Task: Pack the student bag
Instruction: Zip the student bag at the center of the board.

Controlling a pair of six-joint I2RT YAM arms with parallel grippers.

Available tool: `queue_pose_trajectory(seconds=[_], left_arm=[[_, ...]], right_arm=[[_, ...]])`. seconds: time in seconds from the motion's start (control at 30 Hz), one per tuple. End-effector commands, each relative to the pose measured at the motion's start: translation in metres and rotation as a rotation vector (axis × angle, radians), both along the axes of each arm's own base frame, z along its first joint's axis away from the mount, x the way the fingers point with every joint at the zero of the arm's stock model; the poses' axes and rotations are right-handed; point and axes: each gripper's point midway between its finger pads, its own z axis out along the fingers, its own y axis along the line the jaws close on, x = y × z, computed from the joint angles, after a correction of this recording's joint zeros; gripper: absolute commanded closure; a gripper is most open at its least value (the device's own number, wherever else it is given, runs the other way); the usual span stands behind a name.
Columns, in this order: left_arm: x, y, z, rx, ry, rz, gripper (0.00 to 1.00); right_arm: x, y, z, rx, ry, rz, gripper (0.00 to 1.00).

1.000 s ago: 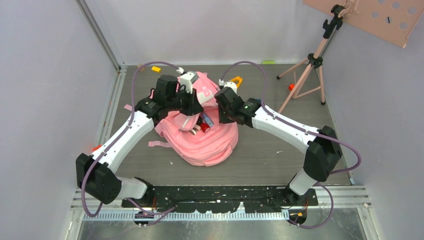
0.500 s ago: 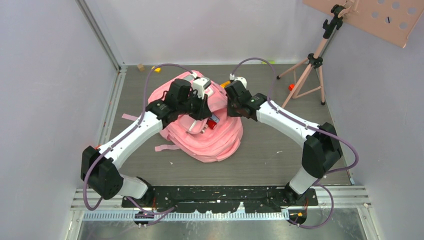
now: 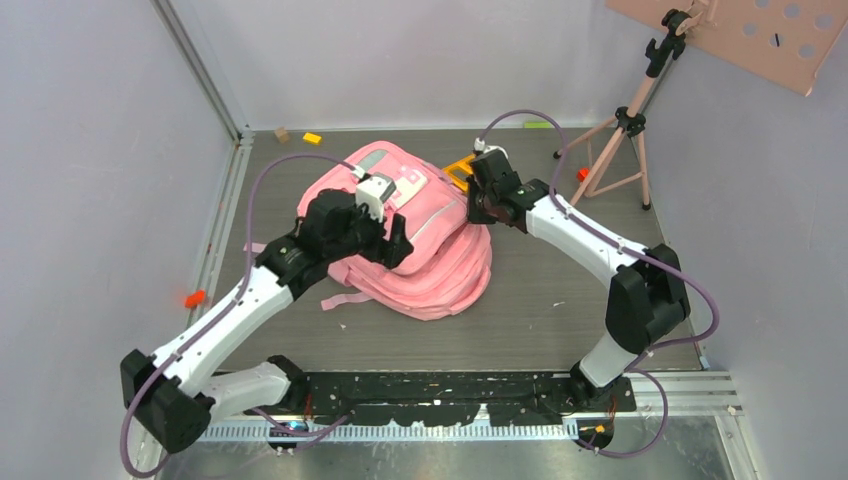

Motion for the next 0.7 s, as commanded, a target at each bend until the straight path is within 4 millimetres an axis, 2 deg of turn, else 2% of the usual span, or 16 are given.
queue_pose_trajectory(seconds=[0.0,0.13,0.27,0.43,0.67], left_arm=[[-0.009,0.035,-0.025,0.081,0.005,0.115,0.25],[-0.017,0.058,-0.059,0.130,0.068,0.221,0.35],[-0.023,0.060,-0.078,0.136,0.111,0.235,0.48],[-0.021,0.054,-0.084,0.119,0.088,0.201,0.51],[-0.021,0.041,-0.086,0.084,0.064,0.131,0.53]], right_arm=[[0.003,-0.019,0.041,0.009,-0.111,-0.032,0.77],[-0.006,-0.031,0.054,-0.007,-0.136,-0.046,0.65],[-0.015,-0.043,0.064,-0.025,-0.153,-0.063,0.58],[-0.024,-0.049,0.074,-0.011,-0.178,-0.071,0.55],[-0.029,-0.053,0.075,-0.009,-0.183,-0.081,0.54]])
